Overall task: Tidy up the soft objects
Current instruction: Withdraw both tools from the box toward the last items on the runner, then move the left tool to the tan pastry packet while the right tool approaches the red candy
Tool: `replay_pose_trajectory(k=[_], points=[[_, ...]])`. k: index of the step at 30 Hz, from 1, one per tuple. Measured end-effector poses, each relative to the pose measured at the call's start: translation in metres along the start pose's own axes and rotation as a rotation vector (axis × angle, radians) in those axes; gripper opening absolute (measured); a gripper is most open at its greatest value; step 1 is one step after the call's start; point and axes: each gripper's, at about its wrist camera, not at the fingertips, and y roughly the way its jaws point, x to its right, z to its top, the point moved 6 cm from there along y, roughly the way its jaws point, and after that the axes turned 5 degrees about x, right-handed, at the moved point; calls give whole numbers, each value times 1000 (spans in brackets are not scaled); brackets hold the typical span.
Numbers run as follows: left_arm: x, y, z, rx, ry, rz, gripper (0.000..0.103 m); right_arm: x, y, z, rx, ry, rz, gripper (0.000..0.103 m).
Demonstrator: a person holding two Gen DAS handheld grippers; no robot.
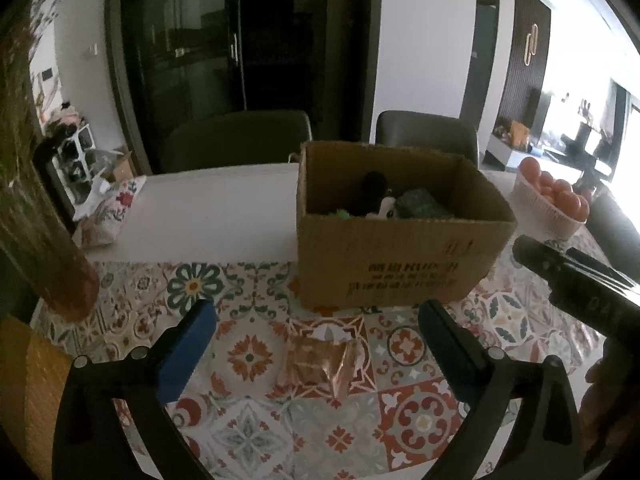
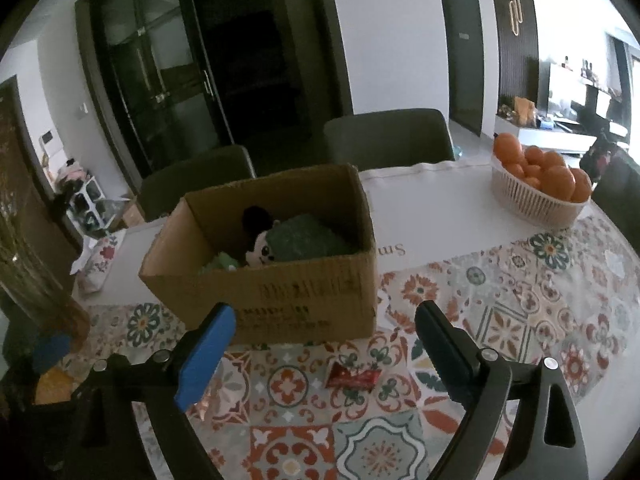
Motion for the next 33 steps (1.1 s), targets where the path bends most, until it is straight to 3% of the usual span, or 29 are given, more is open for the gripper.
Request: replay_pose_trajectory(k=[12,18,33], points=[[-7,10,-47,-29,-4,-16,103,-1,5,-38,21,-41,-30,93],[-9,22,-63,-38,-12,2,103,4,20,-60,-19,-13,-24,93],[0,65,-88,-73,75,40,103,17,65,-97,-119,-1,-35,93]])
